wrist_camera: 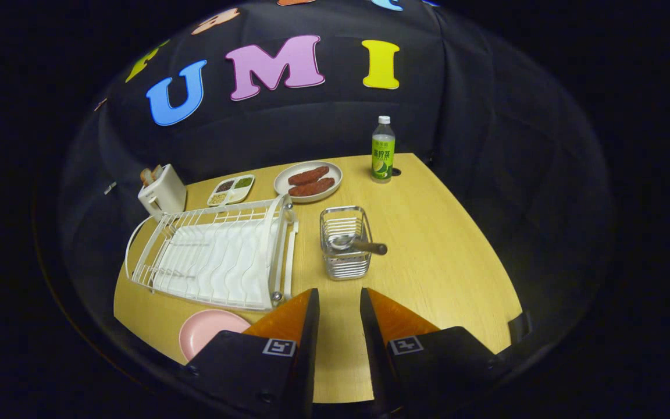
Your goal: Take the plate from the dish rack, then take the spoon from the basket and place it into the plate.
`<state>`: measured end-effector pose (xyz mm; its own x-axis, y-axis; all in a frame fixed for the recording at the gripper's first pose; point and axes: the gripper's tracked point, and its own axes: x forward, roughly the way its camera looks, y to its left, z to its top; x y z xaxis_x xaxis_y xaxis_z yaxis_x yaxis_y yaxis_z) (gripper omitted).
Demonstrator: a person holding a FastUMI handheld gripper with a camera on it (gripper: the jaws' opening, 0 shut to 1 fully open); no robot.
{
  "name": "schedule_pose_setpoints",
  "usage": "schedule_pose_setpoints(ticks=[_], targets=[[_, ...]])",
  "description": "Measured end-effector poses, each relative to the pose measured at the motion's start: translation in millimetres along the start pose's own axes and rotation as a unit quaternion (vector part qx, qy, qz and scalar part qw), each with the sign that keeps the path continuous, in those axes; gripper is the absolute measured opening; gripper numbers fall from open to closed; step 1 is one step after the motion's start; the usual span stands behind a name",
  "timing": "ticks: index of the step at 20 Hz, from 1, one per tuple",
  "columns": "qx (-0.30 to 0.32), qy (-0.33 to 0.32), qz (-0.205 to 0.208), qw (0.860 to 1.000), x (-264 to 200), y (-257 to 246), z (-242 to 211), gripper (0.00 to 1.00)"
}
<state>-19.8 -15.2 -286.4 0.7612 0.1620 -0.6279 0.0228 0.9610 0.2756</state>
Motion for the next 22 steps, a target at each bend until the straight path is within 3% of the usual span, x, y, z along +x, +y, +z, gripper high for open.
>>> schedule_pose_setpoints(ticks=[5, 13, 15, 18, 19, 20, 22], targets=[[0.008, -0.013, -0.023, 1.0, 43.4, -27.1, 20.3, 0.44], [-0.042, -0.011, 0.012, 0.999, 86.8, -8.7, 16.6, 0.44], [-0.062, -0.012, 0.017, 0.998, 88.6, -4.2, 13.4, 0.32], [-0.077, -0.007, 0.025, 0.997, 89.5, 0.2, 5.8, 0.32], [-0.083, -0.011, 0.027, 0.996, 93.9, -0.8, 6.3, 0.3], [-0.086, -0.008, 0.03, 0.996, 91.4, -1.5, 4.8, 0.21], [-0.081, -0.007, 0.038, 0.996, 92.1, -0.9, 3.4, 0.23]])
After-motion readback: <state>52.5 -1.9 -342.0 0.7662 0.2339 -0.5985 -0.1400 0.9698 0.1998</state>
